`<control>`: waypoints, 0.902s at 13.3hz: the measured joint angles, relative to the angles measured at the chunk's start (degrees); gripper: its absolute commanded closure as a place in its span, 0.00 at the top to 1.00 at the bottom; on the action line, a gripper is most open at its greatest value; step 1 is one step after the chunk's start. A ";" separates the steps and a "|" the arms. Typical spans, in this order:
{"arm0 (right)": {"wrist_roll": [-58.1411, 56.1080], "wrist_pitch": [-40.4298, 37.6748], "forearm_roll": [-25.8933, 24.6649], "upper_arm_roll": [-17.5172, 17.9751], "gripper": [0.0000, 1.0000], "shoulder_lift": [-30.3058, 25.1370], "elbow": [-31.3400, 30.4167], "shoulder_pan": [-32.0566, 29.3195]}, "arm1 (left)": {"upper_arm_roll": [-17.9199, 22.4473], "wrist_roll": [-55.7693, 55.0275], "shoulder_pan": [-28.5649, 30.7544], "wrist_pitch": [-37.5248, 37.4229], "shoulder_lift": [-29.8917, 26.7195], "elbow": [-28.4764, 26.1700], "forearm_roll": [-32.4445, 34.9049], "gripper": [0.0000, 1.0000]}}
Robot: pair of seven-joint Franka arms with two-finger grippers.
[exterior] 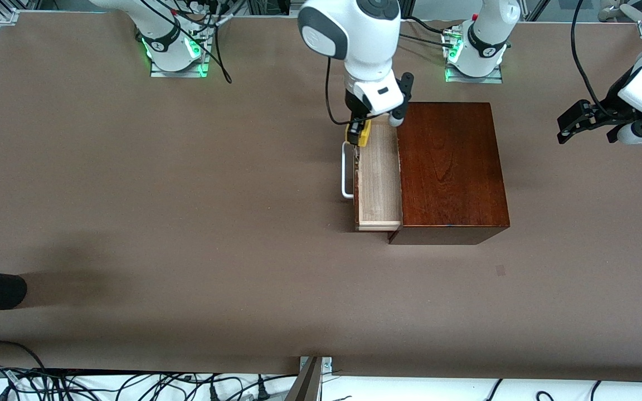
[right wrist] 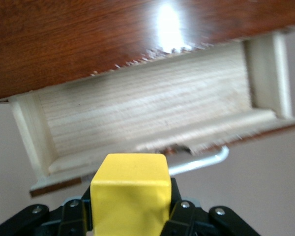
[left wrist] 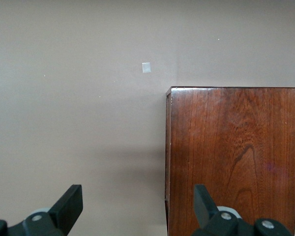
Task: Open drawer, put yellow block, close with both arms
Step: 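Carry the yellow cube with the right gripper over the open drawer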
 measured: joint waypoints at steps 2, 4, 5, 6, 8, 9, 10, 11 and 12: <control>-2.49 0.21 -0.24 -0.07 0.00 2.01 0.88 0.93 | 0.00 0.00 0.00 0.00 0.00 0.00 0.00 1.00; -3.21 -0.33 -1.75 -0.08 0.00 2.34 1.21 2.46 | -0.02 0.00 0.00 0.00 0.00 0.00 0.00 1.00; -3.21 -0.60 -2.17 -0.10 0.00 2.37 1.21 3.23 | -0.03 0.00 0.00 0.00 0.00 0.00 0.00 1.00; -3.21 -0.62 -2.37 -0.15 0.00 2.40 1.21 3.74 | -0.05 0.00 -0.01 0.00 0.00 0.00 0.00 1.00; -3.30 0.64 -2.91 -0.27 0.00 2.61 1.21 4.44 | -0.06 0.00 -0.01 0.00 0.01 0.00 0.00 1.00; -3.30 2.02 -3.06 -0.38 0.00 2.91 1.22 4.77 | -0.07 0.00 -0.02 0.02 0.02 0.00 0.00 1.00; -3.30 3.42 -3.15 -0.56 0.00 3.40 1.22 5.01 | -0.08 0.00 -0.08 0.08 0.01 0.01 0.00 1.00; -3.30 4.76 -3.15 -0.74 0.00 4.04 1.27 5.09 | -0.08 0.00 -0.17 0.11 0.02 0.02 0.00 1.00; -3.30 5.67 -3.16 -0.90 0.00 4.70 1.29 5.09 | -0.09 0.00 -0.23 0.14 0.02 0.03 0.00 1.00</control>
